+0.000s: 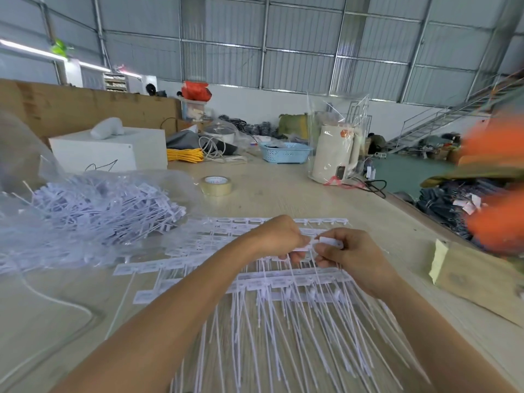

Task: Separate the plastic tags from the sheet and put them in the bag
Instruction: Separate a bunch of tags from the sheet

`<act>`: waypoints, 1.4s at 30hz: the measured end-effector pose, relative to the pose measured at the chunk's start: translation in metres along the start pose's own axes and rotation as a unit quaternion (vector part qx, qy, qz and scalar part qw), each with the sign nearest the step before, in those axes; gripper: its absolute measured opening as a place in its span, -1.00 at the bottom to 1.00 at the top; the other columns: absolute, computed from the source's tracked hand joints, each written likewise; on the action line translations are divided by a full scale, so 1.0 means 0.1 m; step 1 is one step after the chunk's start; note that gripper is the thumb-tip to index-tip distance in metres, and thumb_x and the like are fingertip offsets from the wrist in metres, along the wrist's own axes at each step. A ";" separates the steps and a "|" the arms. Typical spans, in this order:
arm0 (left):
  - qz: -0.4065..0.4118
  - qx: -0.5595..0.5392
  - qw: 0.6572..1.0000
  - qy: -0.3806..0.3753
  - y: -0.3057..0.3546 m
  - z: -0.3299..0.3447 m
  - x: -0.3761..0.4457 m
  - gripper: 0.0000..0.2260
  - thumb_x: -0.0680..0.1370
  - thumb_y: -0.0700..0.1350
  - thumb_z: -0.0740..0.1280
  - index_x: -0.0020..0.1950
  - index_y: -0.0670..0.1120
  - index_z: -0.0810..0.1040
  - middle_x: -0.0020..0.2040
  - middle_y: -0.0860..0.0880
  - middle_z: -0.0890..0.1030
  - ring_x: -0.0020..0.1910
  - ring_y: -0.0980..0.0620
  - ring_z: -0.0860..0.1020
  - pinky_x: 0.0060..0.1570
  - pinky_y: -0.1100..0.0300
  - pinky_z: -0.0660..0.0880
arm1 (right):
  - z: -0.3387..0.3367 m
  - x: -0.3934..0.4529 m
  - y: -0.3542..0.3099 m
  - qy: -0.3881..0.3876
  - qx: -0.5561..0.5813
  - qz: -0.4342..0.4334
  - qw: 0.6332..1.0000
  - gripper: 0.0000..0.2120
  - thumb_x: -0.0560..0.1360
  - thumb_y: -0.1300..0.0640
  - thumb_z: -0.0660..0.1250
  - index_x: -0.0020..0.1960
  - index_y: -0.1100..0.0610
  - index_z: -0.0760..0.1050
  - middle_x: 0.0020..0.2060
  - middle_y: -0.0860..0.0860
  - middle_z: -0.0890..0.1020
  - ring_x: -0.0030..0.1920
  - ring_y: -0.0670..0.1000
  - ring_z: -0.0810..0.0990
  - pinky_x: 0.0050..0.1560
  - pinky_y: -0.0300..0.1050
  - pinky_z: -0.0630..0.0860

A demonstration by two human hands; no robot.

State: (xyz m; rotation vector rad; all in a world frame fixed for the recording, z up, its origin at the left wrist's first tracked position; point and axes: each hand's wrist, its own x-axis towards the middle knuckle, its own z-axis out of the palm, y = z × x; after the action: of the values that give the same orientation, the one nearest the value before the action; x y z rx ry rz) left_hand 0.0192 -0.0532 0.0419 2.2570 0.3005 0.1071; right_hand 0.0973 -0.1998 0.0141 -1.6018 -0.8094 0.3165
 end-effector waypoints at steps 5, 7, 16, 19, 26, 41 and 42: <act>-0.020 -0.047 0.999 -0.003 0.06 0.02 -0.01 -0.73 0.58 -0.16 0.25 -0.33 -0.15 0.49 -0.64 0.12 0.47 -0.58 0.18 0.39 -0.52 0.38 0.33 | 0.02 0.00 0.00 0.008 -0.052 -0.033 0.998 -0.96 0.48 0.40 0.32 -0.15 0.35 0.48 -0.40 0.15 0.53 -0.47 -0.09 0.55 -0.44 -0.26 0.51; -0.037 -0.081 0.996 -0.005 0.07 0.00 -0.02 -0.74 0.56 -0.18 0.25 -0.34 -0.15 0.46 -0.65 0.10 0.44 -0.57 0.12 0.34 -0.50 0.31 0.27 | 0.04 0.00 0.01 0.023 -0.066 -0.047 0.996 -0.92 0.48 0.40 0.32 -0.18 0.33 0.46 -0.38 0.14 0.52 -0.45 -0.08 0.56 -0.46 -0.26 0.50; -0.079 -0.181 0.979 -0.042 0.05 -0.04 -0.02 -0.70 0.52 -0.20 0.25 -0.43 -0.09 0.35 -0.57 0.03 0.27 -0.55 0.09 0.11 -0.51 0.28 0.05 | 0.06 0.00 0.03 0.081 -0.191 -0.159 0.965 -0.75 0.45 0.48 0.28 -0.26 0.16 0.43 -0.36 0.04 0.53 -0.51 -0.13 0.53 -0.58 -0.21 0.47; -0.053 -0.143 0.987 -0.059 0.10 -0.05 -0.06 -0.69 0.52 -0.20 0.28 -0.44 -0.09 0.38 -0.61 0.08 0.38 -0.63 0.13 0.21 -0.55 0.32 0.11 | -0.16 0.07 0.04 0.168 -0.124 -0.053 0.976 -0.85 0.50 0.39 0.27 -0.21 0.21 0.46 -0.36 0.13 0.57 -0.59 -0.17 0.49 -0.61 -0.33 0.39; -0.020 -0.003 0.995 -0.097 0.11 -0.04 -0.12 -0.76 0.52 -0.38 0.08 0.04 -0.32 0.51 -0.06 -0.08 0.54 -0.25 0.11 0.48 -0.34 0.29 0.42 | -0.45 0.10 -0.10 0.050 0.382 0.130 0.913 -0.96 0.45 0.34 0.22 -0.11 0.26 0.39 -0.29 0.12 0.49 -0.46 -0.10 0.51 -0.57 -0.40 0.42; 0.008 0.102 0.993 -0.057 0.02 -0.14 -0.09 -0.74 0.53 -0.06 0.36 0.17 -0.13 0.48 -0.06 -0.05 0.54 -0.05 0.01 0.50 -0.02 0.14 0.43 | 0.14 -0.01 0.01 0.015 0.100 0.039 0.994 -0.89 0.48 0.40 0.30 -0.04 0.25 0.49 -0.41 0.11 0.53 -0.46 -0.01 0.52 -0.39 -0.23 0.52; 0.011 0.110 0.992 -0.054 0.01 -0.15 -0.09 -0.78 0.55 -0.02 0.33 0.05 -0.16 0.54 -0.12 -0.05 0.54 -0.11 0.01 0.50 -0.08 0.15 0.41 | 0.12 -0.01 0.00 0.021 0.105 0.032 0.994 -0.89 0.49 0.41 0.29 -0.02 0.27 0.51 -0.41 0.10 0.53 -0.46 -0.02 0.51 -0.39 -0.24 0.52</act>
State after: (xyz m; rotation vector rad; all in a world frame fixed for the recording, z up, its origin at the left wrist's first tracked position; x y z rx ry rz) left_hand 0.0081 -0.0448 0.0526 2.4746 0.2394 -0.0379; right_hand 0.0891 -0.1909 0.0113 -1.4330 -0.6716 0.3996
